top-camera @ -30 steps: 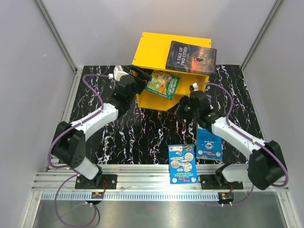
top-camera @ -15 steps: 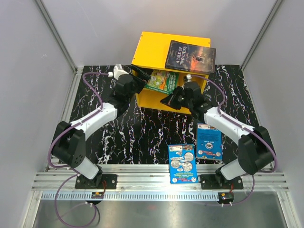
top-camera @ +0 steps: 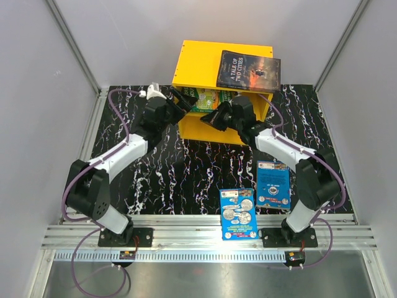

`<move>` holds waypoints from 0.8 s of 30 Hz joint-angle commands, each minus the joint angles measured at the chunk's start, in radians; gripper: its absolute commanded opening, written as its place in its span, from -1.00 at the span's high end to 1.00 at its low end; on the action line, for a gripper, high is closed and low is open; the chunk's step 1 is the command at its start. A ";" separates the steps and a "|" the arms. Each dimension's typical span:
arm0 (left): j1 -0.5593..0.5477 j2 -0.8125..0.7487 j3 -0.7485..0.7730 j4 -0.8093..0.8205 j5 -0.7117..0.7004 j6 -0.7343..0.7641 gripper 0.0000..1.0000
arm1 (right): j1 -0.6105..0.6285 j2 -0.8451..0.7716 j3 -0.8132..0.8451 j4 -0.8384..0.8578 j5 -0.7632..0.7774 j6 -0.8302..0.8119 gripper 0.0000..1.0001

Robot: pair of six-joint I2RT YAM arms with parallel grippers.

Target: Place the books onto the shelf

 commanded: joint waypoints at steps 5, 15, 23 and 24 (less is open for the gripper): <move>0.025 -0.080 -0.121 -0.356 0.033 0.130 -0.98 | 0.023 0.058 0.051 0.090 -0.050 0.034 1.00; 0.026 -0.328 -0.330 -0.373 -0.008 0.132 -0.97 | 0.052 0.079 0.068 0.112 -0.057 0.054 1.00; 0.017 -0.510 -0.466 -0.385 -0.025 0.153 -0.97 | 0.110 -0.163 -0.028 -0.162 0.177 -0.094 0.46; 0.015 -0.524 -0.480 -0.382 -0.022 0.155 -0.97 | 0.115 -0.200 -0.045 -0.192 0.197 -0.108 0.16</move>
